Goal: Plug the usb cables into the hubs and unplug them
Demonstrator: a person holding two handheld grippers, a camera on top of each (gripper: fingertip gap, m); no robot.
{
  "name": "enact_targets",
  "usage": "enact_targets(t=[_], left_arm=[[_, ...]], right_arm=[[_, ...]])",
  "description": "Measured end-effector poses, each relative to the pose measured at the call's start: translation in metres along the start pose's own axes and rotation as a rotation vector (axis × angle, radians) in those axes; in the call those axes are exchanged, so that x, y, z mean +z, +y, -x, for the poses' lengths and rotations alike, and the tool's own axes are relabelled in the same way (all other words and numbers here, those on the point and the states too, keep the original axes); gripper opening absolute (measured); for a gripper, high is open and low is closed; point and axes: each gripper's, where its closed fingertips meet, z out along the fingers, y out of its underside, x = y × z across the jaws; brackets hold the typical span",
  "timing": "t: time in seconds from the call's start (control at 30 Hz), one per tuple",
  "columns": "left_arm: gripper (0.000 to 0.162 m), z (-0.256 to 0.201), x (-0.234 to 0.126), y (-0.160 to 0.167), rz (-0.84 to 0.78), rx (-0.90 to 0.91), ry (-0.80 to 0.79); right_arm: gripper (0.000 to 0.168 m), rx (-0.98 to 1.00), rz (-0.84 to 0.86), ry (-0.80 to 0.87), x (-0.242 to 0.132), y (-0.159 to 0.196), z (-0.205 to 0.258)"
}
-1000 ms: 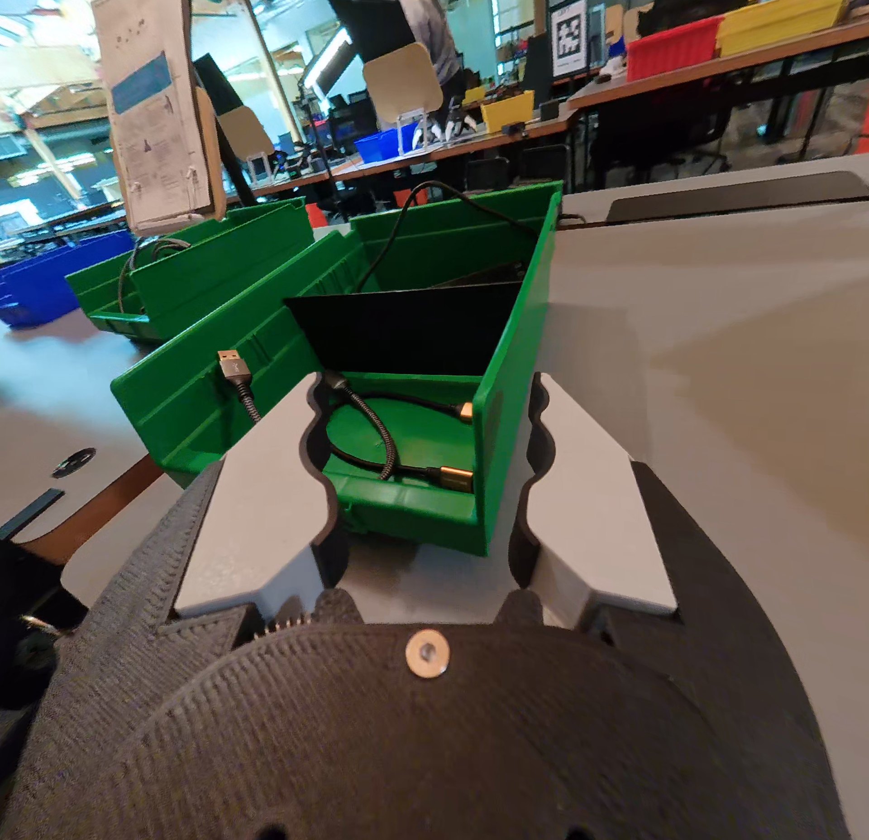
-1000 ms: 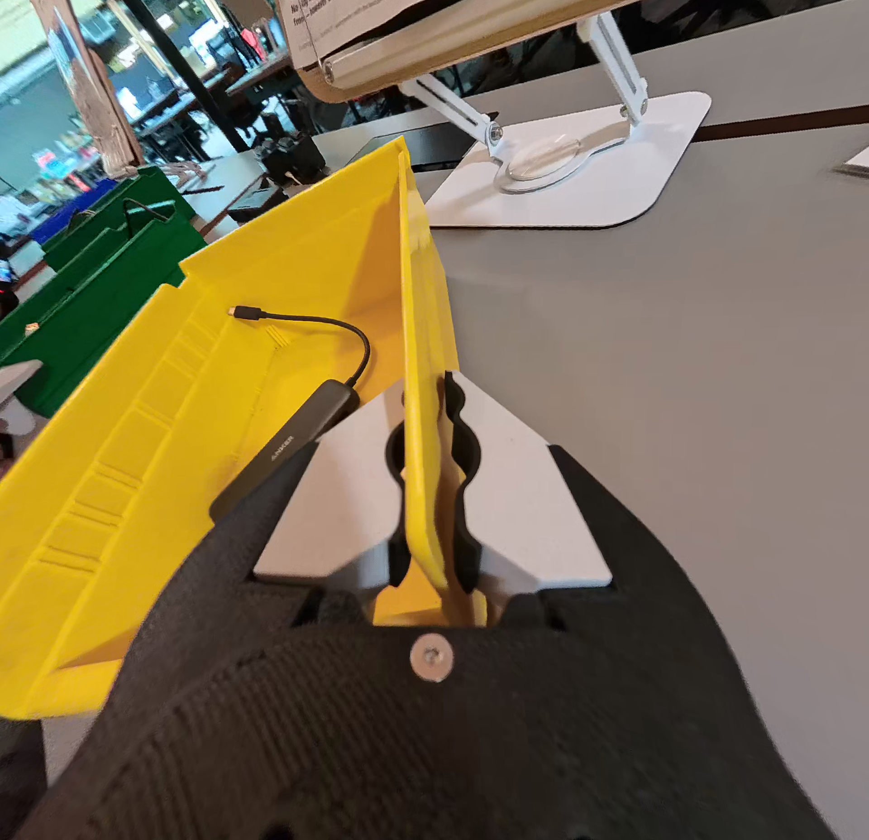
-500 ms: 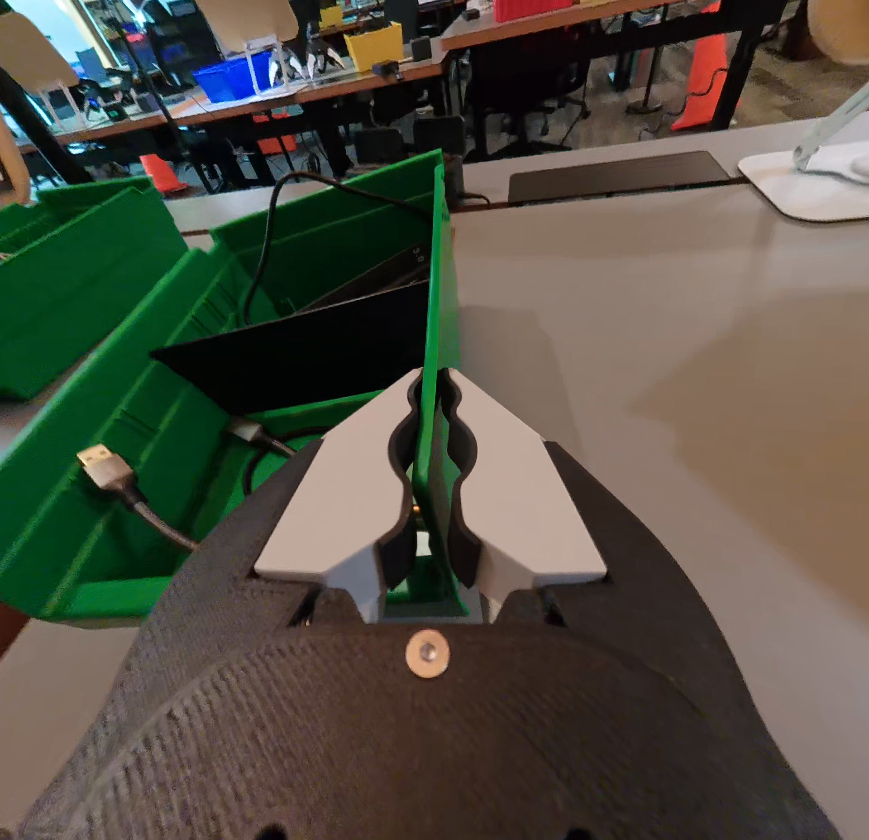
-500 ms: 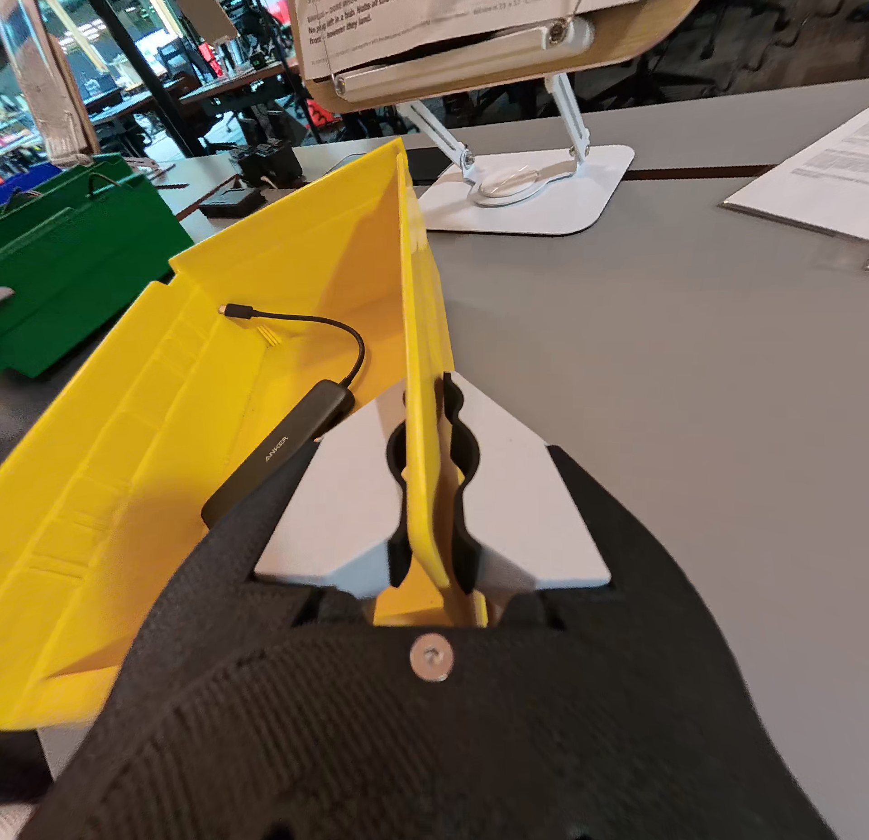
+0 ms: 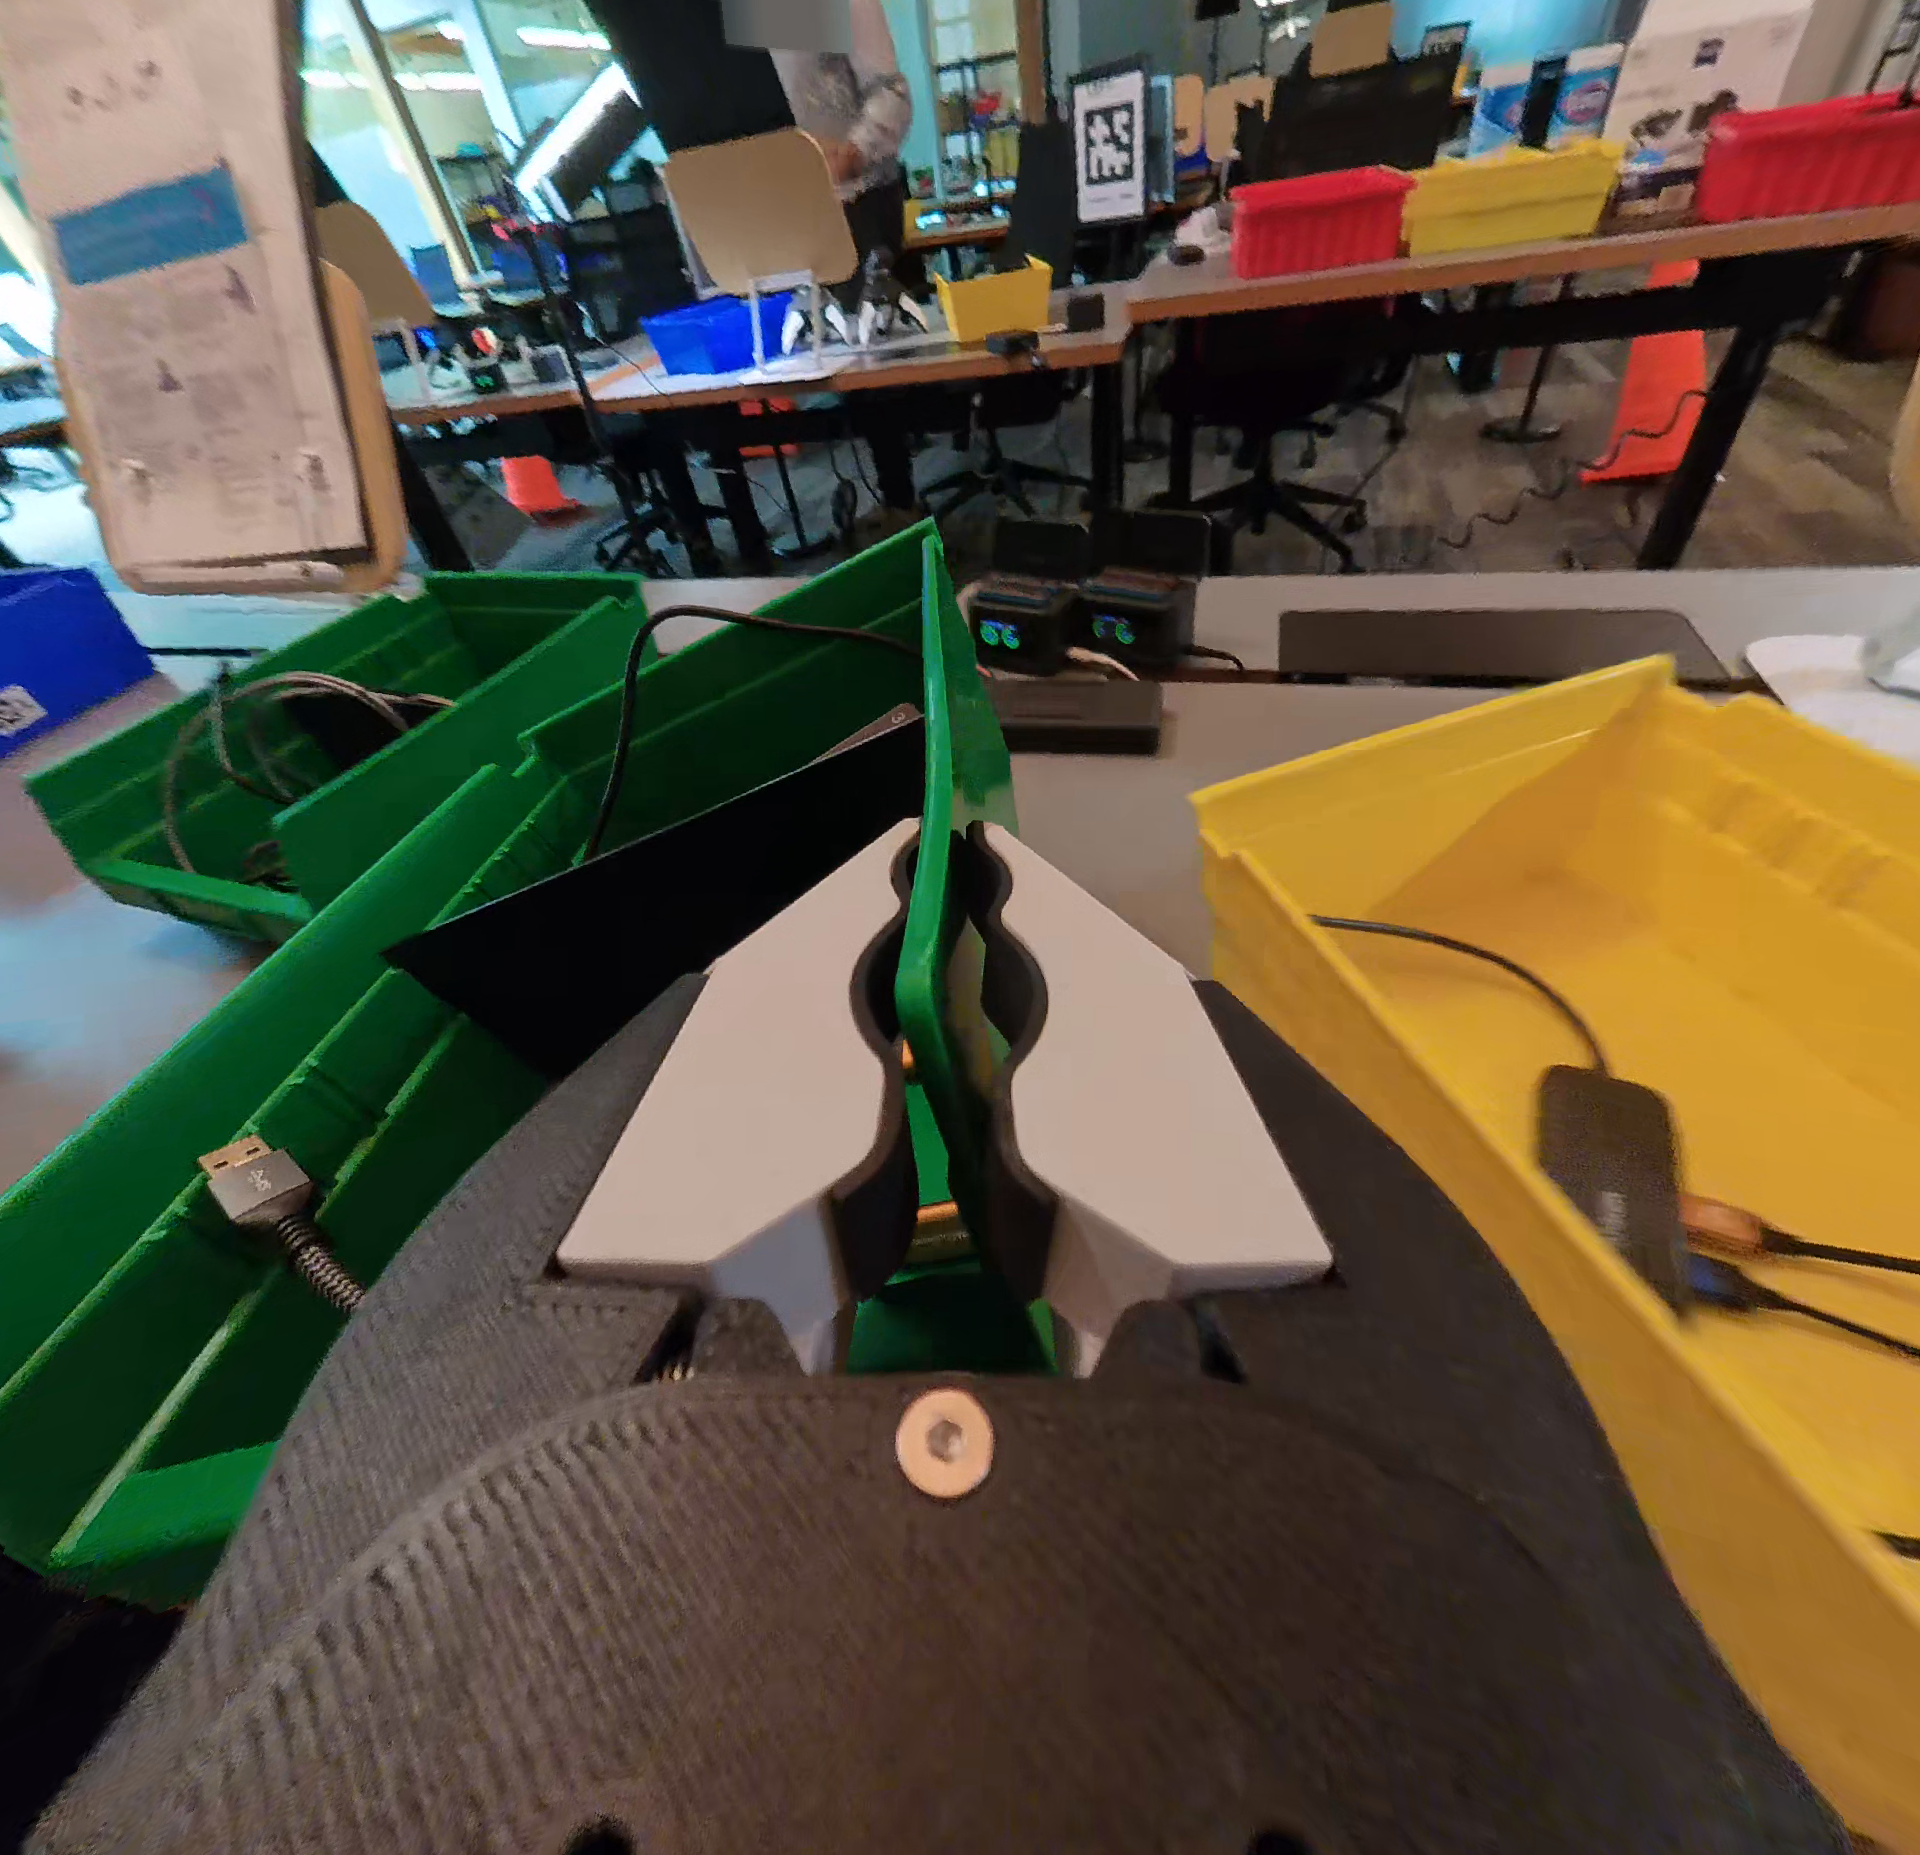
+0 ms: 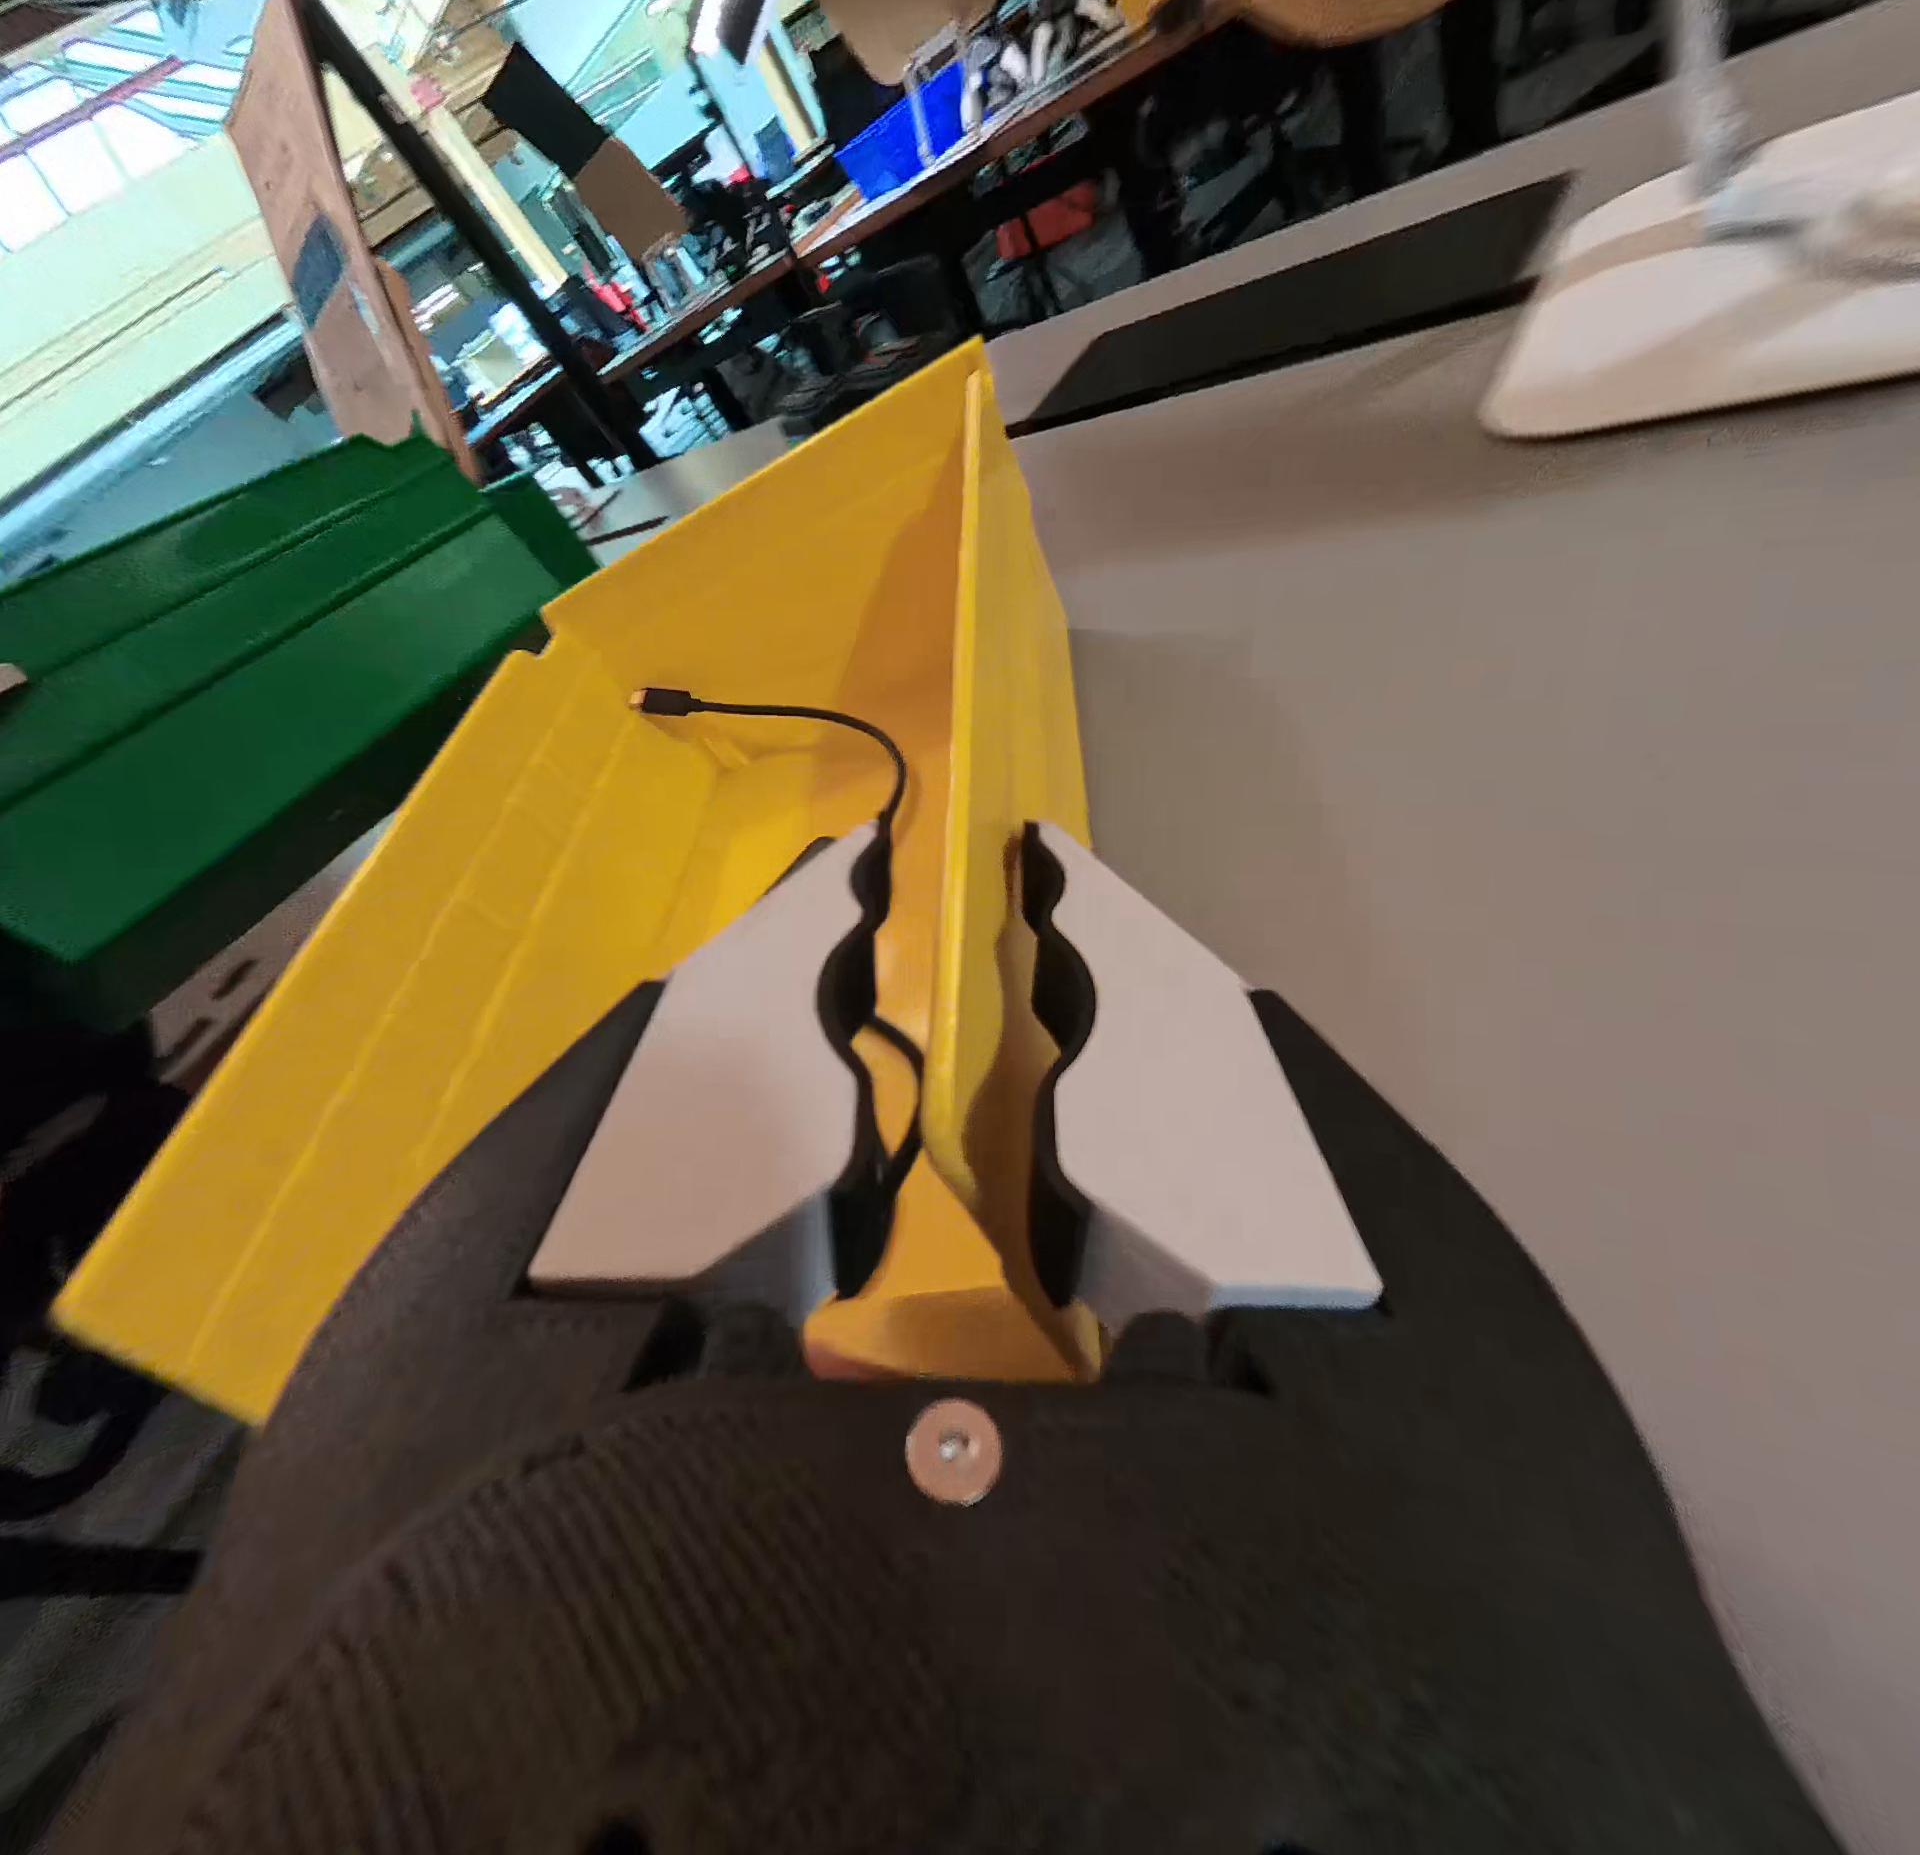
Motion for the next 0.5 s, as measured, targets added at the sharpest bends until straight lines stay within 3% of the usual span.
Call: enact_targets(t=[0.07,0.2,0.3,0.43,0.5], left_arm=[[0.0,0.012,-0.011,-0.015,-0.039,0.002,-0.028],[0.0,0.024,-0.037,-0.047,-0.106,0.061,-0.078],[0.0,0.024,-0.054,-0.067,-0.16,0.084,-0.088],[0.0,0.01,-0.066,-0.085,-0.206,0.089,-0.016],[0.0,-0.002,-0.068,-0.093,-0.225,0.063,0.052]], right_arm=[[0.043,0.002,0.026,-0.058,0.023,0.009,0.035],[0.043,-0.044,0.092,-0.135,0.061,0.035,0.095],[0.052,-0.031,0.128,-0.193,0.081,0.054,0.142],[0.064,-0.279,0.221,-0.328,0.093,0.081,0.193],[0.082,-0.419,0.211,-0.353,0.085,0.082,0.196]])
